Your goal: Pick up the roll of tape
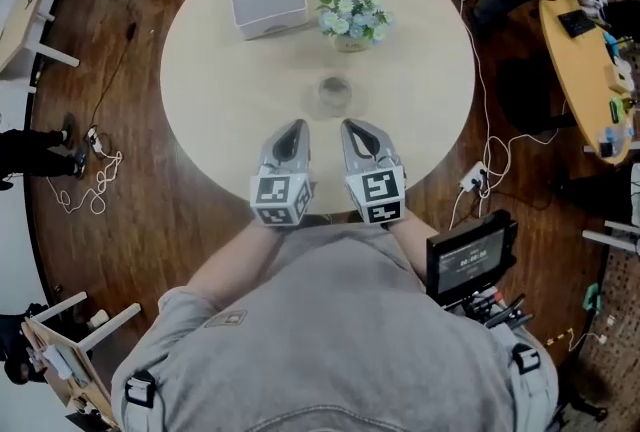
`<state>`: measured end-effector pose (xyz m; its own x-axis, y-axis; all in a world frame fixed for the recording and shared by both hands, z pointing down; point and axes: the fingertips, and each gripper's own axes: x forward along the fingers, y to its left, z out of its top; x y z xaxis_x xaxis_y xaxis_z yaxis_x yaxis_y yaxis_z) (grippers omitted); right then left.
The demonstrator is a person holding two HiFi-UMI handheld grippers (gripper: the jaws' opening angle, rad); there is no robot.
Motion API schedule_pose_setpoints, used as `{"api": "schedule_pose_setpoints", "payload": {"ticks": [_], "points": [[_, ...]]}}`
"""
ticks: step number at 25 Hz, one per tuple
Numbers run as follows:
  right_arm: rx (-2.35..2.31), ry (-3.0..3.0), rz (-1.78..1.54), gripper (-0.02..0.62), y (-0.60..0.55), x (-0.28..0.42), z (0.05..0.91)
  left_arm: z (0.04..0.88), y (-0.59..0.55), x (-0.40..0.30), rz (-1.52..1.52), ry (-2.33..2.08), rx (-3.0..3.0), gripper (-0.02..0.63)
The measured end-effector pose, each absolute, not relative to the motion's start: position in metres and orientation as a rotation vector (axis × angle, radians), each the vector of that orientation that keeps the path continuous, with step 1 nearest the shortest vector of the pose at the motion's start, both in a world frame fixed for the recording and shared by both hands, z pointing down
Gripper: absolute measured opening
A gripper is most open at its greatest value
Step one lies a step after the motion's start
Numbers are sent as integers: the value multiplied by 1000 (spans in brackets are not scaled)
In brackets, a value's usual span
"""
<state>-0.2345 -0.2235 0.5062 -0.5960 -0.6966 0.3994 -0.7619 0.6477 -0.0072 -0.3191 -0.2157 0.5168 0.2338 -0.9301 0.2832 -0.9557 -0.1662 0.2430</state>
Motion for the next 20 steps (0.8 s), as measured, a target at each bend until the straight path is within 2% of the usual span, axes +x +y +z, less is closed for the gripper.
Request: {"api": "schedule_pose_setpoints", "payload": {"ticks": [20], "points": [[1141,-2396,340,14,-284,-205,560,580,-284,-313,347,-1729,2078,0]]}}
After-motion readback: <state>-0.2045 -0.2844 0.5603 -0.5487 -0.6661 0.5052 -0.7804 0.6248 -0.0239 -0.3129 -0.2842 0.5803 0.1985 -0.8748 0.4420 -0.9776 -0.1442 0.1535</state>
